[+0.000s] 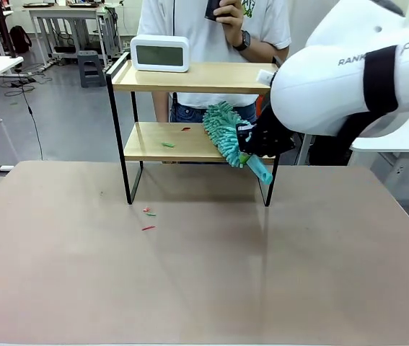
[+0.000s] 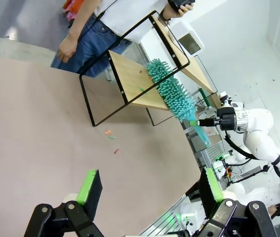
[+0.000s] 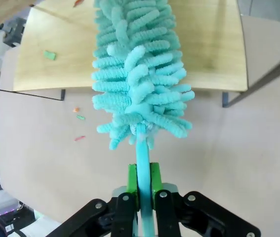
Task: Clean the shelf.
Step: Clean the remaining tier of the Shelf with the Duster once objects are removed.
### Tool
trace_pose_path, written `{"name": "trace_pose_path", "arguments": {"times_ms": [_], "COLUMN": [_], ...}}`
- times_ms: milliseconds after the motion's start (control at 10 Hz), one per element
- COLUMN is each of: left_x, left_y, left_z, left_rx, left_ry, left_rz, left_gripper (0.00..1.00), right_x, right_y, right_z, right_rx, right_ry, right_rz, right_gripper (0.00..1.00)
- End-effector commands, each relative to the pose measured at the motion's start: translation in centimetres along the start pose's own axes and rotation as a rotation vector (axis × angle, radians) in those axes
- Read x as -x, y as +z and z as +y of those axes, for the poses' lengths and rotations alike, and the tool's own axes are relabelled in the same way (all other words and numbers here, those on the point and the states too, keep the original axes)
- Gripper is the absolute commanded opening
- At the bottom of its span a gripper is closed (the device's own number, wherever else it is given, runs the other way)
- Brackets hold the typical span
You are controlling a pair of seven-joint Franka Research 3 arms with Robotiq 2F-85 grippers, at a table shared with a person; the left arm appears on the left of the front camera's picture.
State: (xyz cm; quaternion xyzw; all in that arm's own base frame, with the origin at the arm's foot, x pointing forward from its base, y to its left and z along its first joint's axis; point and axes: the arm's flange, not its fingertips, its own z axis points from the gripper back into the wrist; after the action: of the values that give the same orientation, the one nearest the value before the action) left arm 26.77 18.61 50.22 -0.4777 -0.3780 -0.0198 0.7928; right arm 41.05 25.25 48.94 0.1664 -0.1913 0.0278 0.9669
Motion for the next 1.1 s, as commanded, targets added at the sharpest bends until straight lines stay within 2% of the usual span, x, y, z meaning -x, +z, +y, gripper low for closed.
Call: {"name": "trace_pose_path", "arguments": {"times_ms": [0, 300, 700, 800, 1000], "left_x": [0.0, 0.0, 0.0, 0.0, 0.0], "left_y": [-0.1, -0.1, -0.1, -0.1, -0.1], "left_z": [-0.1, -0.1, -0.1, -0.1, -0.1], "left_rx": [0.014, 0.014, 0.014, 0.014, 0.014], "left_ry": [-0.018, -0.018, -0.018, -0.018, -0.018], "left_rz": [-0.013, -0.013, -0.013, -0.013, -0.013], "left_gripper": [1.0, 1.0, 1.0, 1.0, 1.0], "right_x": [-1.2, -0.8, -1.1, -0.9, -0.2], "right_y": [-0.9, -2.2, -1.2, -0.8, -0.6], "right_z": [2.1, 3.9, 3.6, 3.2, 2.5], "right_rx": [-0.017, -0.039, -0.109, -0.188, -0.268], "right_ry": [0.002, 0.025, 0.085, 0.119, 0.228], "right_rz": [-0.045, -0.023, 0.007, 0.058, 0.173], "right_gripper": [0.12, 0.12, 0.12, 0.12, 0.12]}}
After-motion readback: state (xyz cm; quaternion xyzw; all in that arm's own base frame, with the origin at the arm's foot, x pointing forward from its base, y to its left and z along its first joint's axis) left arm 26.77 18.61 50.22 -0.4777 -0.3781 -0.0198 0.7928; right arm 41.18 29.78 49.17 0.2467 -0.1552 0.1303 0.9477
